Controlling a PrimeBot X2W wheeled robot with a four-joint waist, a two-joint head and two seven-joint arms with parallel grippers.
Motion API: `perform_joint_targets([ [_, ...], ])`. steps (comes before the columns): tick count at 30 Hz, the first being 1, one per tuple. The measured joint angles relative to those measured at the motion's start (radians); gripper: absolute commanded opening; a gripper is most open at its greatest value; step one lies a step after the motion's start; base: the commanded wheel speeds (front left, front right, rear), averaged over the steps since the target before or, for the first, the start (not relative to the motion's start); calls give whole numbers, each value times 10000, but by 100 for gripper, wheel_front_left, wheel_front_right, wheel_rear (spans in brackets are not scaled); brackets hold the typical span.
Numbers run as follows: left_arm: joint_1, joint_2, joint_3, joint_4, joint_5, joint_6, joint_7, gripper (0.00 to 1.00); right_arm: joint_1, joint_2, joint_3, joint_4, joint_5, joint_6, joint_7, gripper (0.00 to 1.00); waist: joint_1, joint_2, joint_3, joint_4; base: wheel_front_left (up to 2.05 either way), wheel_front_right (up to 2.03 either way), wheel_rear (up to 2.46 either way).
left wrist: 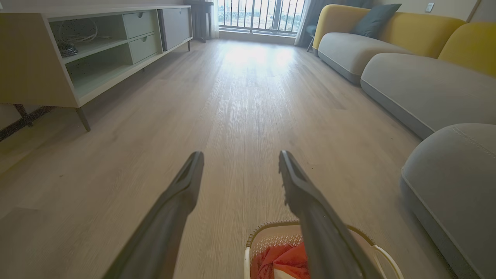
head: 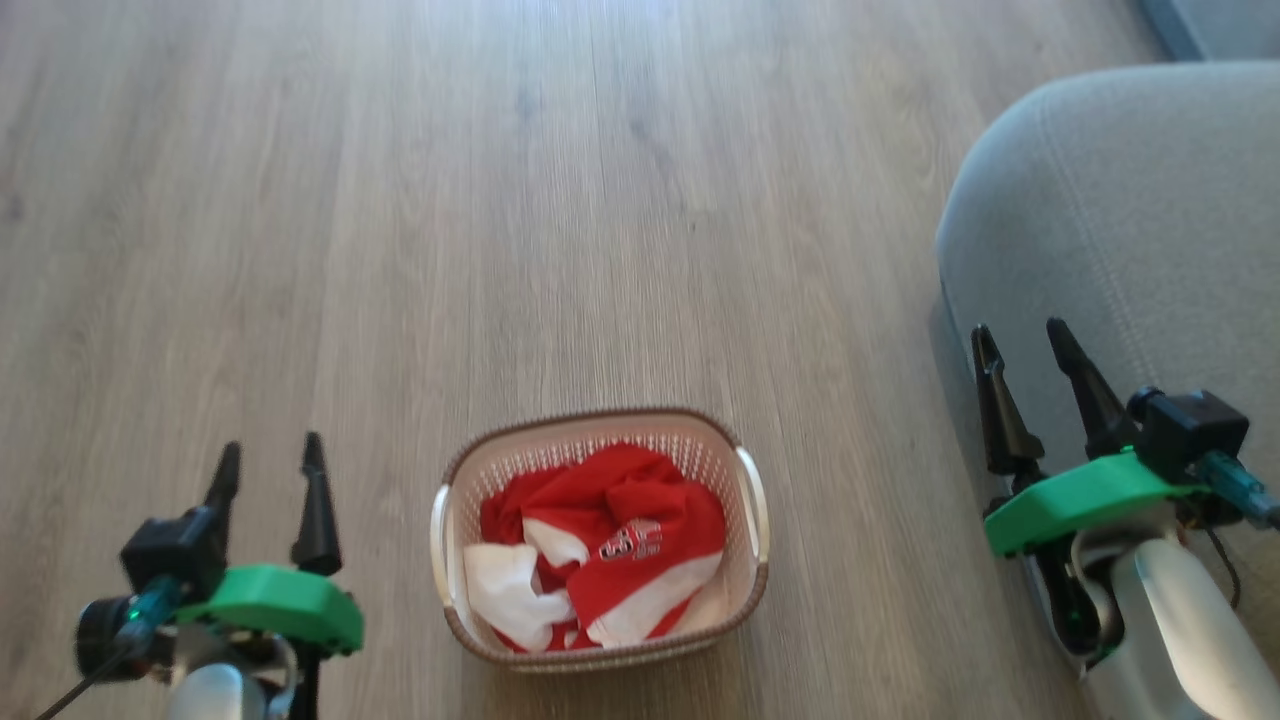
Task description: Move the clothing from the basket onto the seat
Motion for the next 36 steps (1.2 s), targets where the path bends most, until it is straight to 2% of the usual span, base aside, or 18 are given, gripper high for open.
perform_joint_targets([
  [4,-381,2,-646,267,-151,-17,0,100,-349,-4,88,-259,-71,0,0,100,1,0,675,-36,0,0,0],
  [9,-1291,2,-1367,570,-395,-46,0,100,-1505,0,209,-656,-186,0,0,100,3,0,1710,-100,0,0,0],
  [20,-3659,-8,-2897,1377,-754,-100,0,100,-3551,4,380,-1262,-366,0,0,100,5,0,4588,-256,0,0,0],
  [30,-5767,-10,-3990,2938,-738,-282,-2,100,-4857,159,694,-1624,-422,0,-2,100,4,-1,7090,-574,0,0,0],
  [36,-6871,-10,-4771,4412,96,-378,-2,100,-5315,205,709,-1779,-422,0,-2,100,3,-1,8210,-891,0,0,0],
])
